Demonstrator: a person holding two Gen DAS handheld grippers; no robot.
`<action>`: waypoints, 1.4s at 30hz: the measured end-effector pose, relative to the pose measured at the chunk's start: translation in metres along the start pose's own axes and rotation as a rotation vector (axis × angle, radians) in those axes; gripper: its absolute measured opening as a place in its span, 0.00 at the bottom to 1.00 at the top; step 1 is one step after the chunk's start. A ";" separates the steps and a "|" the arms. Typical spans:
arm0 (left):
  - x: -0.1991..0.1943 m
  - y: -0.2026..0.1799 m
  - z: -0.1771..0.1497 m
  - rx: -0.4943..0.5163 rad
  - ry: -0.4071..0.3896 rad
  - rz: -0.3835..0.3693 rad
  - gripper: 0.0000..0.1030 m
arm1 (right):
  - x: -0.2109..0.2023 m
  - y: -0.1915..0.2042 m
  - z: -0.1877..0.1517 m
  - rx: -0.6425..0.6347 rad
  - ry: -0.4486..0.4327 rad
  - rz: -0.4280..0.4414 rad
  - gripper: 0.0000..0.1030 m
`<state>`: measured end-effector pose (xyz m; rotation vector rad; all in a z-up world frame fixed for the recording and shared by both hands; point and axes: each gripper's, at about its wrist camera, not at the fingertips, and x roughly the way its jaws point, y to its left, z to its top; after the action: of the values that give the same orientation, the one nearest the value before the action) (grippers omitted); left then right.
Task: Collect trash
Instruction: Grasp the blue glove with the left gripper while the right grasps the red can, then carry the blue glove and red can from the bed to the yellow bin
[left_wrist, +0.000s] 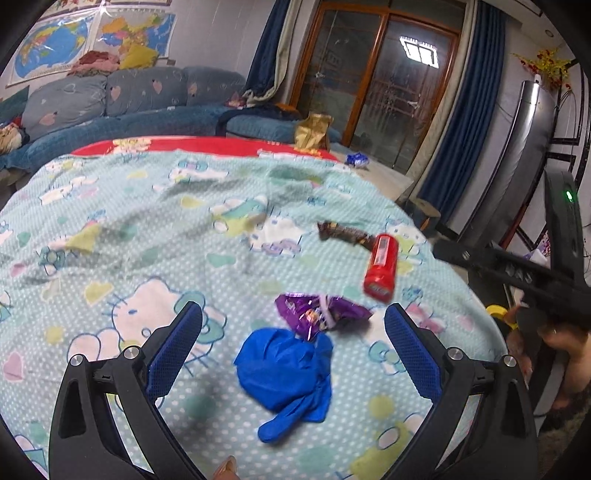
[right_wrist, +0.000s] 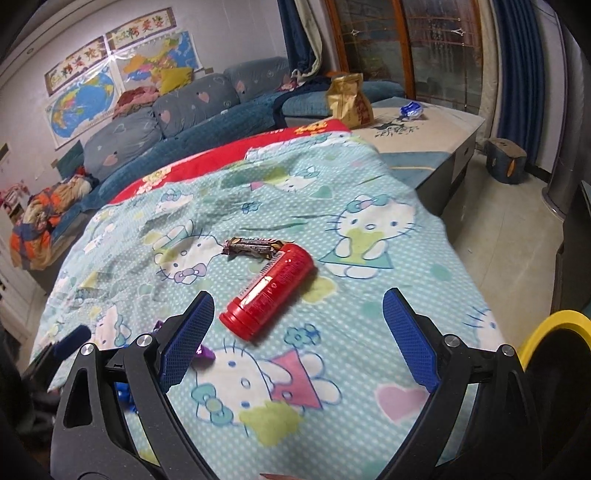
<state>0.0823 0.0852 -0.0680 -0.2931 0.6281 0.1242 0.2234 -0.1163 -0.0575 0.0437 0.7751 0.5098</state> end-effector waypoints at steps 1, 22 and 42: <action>0.002 0.001 -0.002 -0.002 0.010 -0.001 0.93 | 0.006 0.002 0.001 0.001 0.008 0.003 0.82; 0.021 -0.013 -0.036 0.016 0.106 -0.045 0.64 | 0.079 0.013 -0.005 0.075 0.129 -0.005 0.60; 0.013 -0.053 -0.046 0.105 0.118 -0.160 0.25 | 0.036 -0.015 -0.036 0.085 0.117 0.047 0.26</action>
<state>0.0779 0.0206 -0.0990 -0.2488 0.7231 -0.0799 0.2267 -0.1184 -0.1102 0.1124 0.9121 0.5272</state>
